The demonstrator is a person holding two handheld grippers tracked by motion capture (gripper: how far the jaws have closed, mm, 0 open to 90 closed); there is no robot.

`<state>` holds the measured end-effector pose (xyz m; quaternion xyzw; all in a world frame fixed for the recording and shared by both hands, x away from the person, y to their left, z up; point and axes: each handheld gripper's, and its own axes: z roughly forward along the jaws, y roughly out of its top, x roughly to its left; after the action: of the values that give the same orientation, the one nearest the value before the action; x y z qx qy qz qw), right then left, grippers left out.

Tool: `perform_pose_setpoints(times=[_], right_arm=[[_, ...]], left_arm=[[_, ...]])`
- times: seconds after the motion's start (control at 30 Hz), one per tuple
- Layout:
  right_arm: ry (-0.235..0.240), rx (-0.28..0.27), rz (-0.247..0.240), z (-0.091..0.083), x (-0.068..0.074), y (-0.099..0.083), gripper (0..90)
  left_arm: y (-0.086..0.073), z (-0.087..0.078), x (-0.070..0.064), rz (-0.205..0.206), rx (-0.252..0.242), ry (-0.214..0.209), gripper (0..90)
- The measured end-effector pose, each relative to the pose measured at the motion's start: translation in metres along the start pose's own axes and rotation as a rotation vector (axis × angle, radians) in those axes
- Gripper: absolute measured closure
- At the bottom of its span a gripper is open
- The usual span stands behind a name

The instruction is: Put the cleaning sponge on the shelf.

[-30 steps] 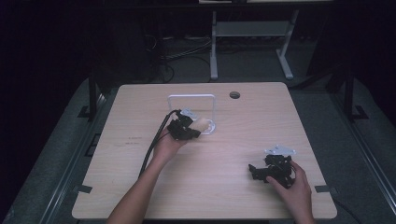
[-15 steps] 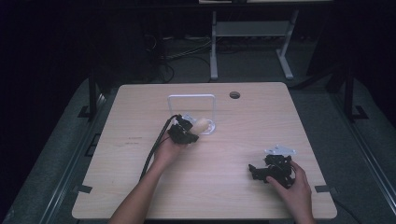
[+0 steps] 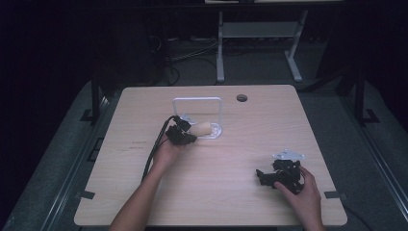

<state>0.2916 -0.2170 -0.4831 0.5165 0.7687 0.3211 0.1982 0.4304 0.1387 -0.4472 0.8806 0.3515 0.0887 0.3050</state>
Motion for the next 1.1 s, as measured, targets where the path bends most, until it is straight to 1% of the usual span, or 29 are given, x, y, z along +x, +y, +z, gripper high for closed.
perform_pose_setpoints(times=[0.07, 0.17, 0.2, 0.27, 0.33, 0.4, 0.67, 0.8, 0.87, 1.03, 1.1], right_arm=[[0.000, 0.000, 0.000, 0.000, 0.000, 0.000, 0.6], [0.000, 0.000, 0.000, 0.000, 0.000, 0.000, 0.6], [0.000, 0.000, 0.000, 0.000, 0.000, 0.000, 0.6], [0.000, 0.000, 0.001, 0.000, 0.000, 0.000, 0.5], [0.000, 0.000, 0.000, 0.000, 0.000, 0.000, 0.5], [0.000, 0.000, 0.000, 0.000, 0.000, 0.000, 0.5], [0.000, 0.000, 0.000, 0.000, 0.000, 0.000, 0.5], [0.000, 0.000, 0.000, 0.000, 0.000, 0.000, 0.5], [0.000, 0.000, 0.000, 0.000, 0.000, 0.000, 0.5], [0.000, 0.000, -0.001, 0.000, 0.000, 0.000, 0.6], [0.000, 0.000, 0.000, 0.000, 0.000, 0.000, 0.5]], left_arm=[[0.000, -0.001, 0.002, 0.003, 0.003, 0.006, 89.9], [-0.001, -0.001, 0.003, -0.010, -0.006, 0.015, 90.0], [-0.001, -0.001, 0.004, -0.010, -0.007, 0.025, 90.0], [-0.001, -0.001, 0.006, -0.021, -0.012, 0.024, 90.0], [-0.001, -0.001, 0.007, -0.020, -0.009, 0.035, 90.0], [-0.002, -0.001, 0.008, -0.023, -0.008, 0.036, 90.0], [-0.003, -0.002, 0.005, -0.014, 0.001, 0.018, 89.9], [-0.005, -0.004, 0.001, -0.005, 0.004, 0.008, 89.9], [-0.007, -0.005, -0.002, -0.010, 0.000, -0.003, 89.9], [-0.009, -0.011, -0.006, 0.005, -0.007, -0.017, 89.6], [-0.010, -0.014, -0.008, 0.003, -0.006, -0.025, 88.5]])
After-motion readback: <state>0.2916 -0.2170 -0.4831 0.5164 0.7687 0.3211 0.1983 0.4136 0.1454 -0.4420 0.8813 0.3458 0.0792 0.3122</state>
